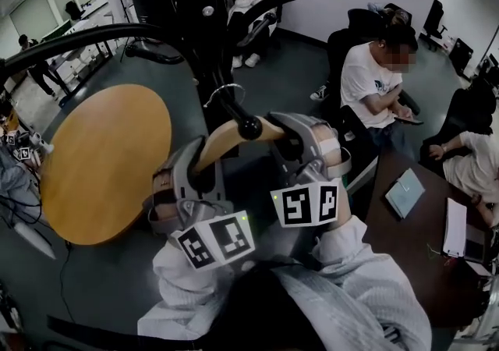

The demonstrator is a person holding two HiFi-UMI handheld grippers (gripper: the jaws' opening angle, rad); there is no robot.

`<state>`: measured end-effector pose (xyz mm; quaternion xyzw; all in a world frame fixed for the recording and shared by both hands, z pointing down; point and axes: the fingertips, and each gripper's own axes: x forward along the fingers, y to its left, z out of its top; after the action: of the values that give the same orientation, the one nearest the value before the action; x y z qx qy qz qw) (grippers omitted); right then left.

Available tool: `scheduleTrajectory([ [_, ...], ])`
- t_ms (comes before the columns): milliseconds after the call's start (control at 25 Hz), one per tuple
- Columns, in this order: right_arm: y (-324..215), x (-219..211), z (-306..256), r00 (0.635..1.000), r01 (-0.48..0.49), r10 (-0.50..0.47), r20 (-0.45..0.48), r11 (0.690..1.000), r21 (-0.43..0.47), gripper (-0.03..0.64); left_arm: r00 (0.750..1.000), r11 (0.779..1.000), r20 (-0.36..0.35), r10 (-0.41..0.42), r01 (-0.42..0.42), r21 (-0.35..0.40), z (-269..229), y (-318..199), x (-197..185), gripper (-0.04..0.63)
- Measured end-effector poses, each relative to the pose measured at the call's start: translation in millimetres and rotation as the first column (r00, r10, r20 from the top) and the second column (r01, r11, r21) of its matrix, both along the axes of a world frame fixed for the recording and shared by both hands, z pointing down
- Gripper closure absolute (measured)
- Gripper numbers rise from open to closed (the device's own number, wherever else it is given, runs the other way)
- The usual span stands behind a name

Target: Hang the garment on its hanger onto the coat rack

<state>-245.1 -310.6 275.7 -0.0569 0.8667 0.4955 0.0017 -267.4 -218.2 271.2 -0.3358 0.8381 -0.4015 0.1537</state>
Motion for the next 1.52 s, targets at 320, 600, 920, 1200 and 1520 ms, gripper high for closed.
scheduleTrajectory([
  [320, 0.9, -18.3, 7.8, 0.999, 0.048, -0.047, 0.021, 0.999, -0.011, 0.58, 0.995, 0.999, 0.091, -0.032, 0.031, 0.01, 0.0, 0.9, -12.2, 0.525],
  [600, 10.4, -10.4, 6.2, 0.992, 0.114, -0.111, 0.055, 0.992, -0.053, 0.564, 0.992, 1.0, 0.126, 0.009, -0.01, 0.013, -1.7, 6.6, -5.3, 0.525],
  [920, 17.9, 27.5, 28.1, 0.979, 0.196, -0.197, -0.052, 0.98, -0.026, 0.457, 0.992, 0.995, 0.078, 0.103, -0.103, -0.004, 15.3, 13.9, 19.5, 0.437],
  [1200, 20.3, 48.5, 11.2, 0.993, 0.117, -0.118, -0.023, 0.992, -0.048, 0.445, 0.989, 0.995, 0.112, 0.101, -0.099, -0.021, 2.1, 42.1, 25.9, 0.43],
  [1520, 35.2, 86.1, 4.2, 0.99, 0.119, -0.102, 0.093, 0.973, -0.199, 0.446, 0.979, 0.965, 0.076, 0.187, -0.198, 0.171, -7.6, 57.1, 52.7, 0.43],
])
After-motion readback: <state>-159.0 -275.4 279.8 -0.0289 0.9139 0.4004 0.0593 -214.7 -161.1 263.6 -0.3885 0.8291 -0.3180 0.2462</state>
